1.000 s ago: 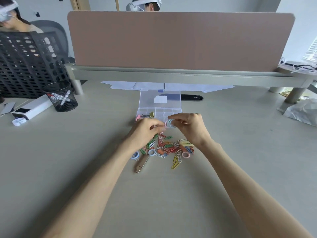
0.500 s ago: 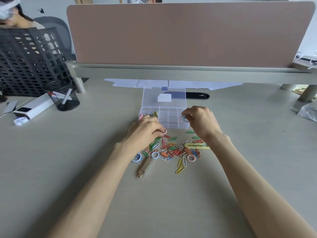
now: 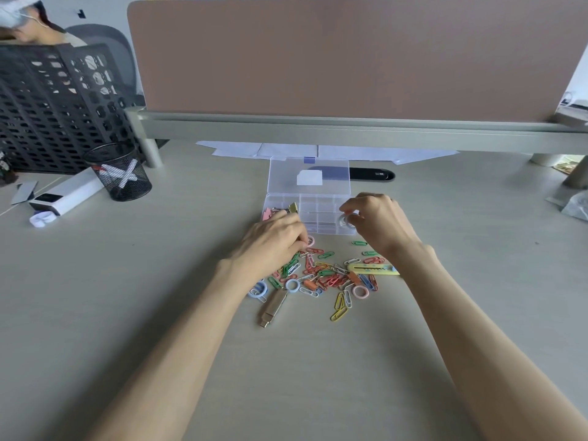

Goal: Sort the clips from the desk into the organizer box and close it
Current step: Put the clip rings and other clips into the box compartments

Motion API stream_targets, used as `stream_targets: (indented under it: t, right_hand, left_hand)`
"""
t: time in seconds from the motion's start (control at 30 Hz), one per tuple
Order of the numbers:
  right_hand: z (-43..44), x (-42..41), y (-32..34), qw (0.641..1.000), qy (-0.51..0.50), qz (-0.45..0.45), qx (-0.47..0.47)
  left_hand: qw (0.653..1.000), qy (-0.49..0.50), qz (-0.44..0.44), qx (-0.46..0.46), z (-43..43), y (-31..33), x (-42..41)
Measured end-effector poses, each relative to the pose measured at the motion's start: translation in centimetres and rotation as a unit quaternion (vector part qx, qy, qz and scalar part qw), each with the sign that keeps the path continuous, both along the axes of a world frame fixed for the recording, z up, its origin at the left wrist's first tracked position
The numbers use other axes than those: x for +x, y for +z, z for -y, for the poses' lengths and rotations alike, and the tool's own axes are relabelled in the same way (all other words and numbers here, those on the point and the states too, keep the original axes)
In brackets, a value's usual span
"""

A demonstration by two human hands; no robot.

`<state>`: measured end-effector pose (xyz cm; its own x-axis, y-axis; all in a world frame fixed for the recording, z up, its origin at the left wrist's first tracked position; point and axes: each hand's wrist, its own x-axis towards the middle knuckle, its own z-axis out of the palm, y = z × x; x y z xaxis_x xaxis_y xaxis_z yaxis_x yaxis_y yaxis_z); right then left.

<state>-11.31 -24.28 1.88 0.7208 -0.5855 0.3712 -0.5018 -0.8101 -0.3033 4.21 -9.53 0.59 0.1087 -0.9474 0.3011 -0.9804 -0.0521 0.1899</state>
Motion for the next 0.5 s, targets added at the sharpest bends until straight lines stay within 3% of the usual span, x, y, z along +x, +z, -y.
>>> stream_targets:
  t: [0.23, 0.5]
  right_hand:
    - [0.14, -0.19, -0.10, 0.999, -0.018, 0.031, 0.035]
    - [0.38, 0.35, -0.03, 1.000, 0.004, 0.007, 0.000]
  left_hand:
    - [0.998, 0.013, -0.049, -0.040, 0.25, -0.16, -0.04]
    - [0.995, 0.022, -0.088, -0.048, 0.21, 0.12, -0.44]
